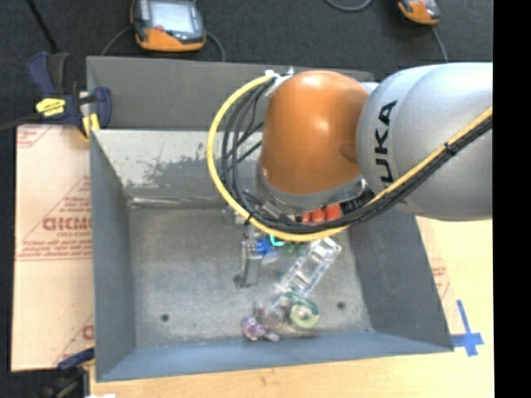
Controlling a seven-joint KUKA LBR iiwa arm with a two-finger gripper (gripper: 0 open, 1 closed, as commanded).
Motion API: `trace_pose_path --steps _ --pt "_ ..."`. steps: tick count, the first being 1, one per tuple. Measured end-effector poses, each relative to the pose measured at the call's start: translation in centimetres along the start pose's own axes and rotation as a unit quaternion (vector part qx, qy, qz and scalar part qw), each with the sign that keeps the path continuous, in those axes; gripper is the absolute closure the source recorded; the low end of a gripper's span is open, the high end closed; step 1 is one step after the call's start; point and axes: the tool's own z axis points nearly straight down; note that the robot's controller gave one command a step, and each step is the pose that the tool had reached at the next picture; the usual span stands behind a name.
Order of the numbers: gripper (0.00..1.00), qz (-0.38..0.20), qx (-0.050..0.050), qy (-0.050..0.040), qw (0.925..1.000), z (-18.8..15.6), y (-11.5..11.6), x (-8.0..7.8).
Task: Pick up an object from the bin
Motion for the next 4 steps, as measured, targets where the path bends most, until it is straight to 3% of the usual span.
trace_pose_path --steps 1,2,3,4 --pt "0.00 0.009 0.001 -0.0055 0.9999 1.7 -5.9 -7.2" --pt "0.00 -0.067 0.002 0.0011 0.9977 14.0 -6.2 -2.7" --pt "0.00 -0.188 0.001 -0.0019 0.9822 13.4 -5.4 5.1" --pt "0.00 -0.177 0.000 -0.0087 0.9842 16.9 -6.8 4.2"
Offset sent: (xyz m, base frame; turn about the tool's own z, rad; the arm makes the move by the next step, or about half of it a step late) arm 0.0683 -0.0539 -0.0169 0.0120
